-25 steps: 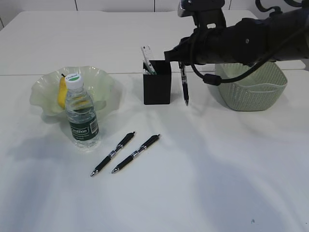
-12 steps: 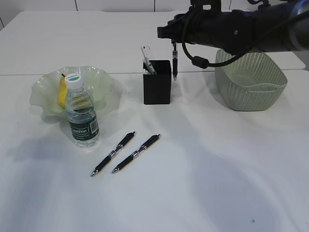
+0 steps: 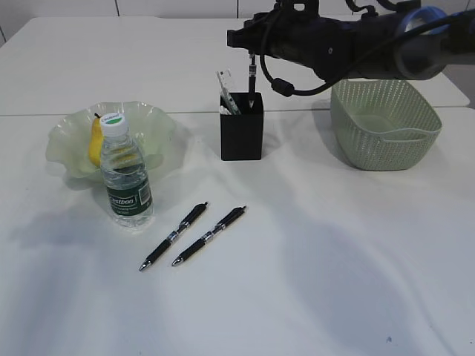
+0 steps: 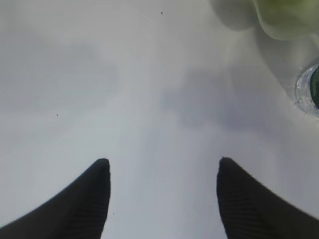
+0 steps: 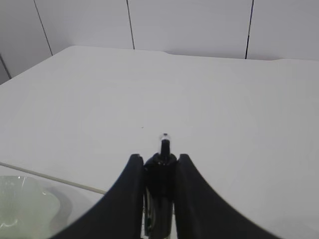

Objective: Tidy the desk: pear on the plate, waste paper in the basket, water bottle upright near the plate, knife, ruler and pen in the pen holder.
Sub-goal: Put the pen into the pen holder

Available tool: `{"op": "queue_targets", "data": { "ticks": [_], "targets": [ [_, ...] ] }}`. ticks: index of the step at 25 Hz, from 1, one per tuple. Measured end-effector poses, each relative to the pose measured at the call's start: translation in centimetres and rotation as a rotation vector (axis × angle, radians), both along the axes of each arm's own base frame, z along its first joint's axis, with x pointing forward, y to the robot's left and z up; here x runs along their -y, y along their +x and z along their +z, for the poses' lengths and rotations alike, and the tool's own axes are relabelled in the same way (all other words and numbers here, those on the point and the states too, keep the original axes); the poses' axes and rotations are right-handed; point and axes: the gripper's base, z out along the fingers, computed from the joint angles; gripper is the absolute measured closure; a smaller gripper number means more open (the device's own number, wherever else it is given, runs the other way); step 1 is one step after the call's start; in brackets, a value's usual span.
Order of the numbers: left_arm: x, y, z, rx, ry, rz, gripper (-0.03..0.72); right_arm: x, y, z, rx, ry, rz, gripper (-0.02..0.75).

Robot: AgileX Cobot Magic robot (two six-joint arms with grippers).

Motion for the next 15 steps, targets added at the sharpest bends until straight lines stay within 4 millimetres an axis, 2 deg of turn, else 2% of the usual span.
{"op": "queue_targets", "data": {
  "ticks": [5, 15],
  "targets": [
    [0.0, 0.0, 0.0, 0.0, 0.0, 0.0, 0.214, -0.2, 0.7, -0.6, 0.025, -0.003, 0.003, 0.633],
    [0.0, 0.0, 0.0, 0.0, 0.0, 0.0, 0.214, -0.5, 1.7, -4.7, 0.017, -0.005, -0.005, 0.633]
  ]
}}
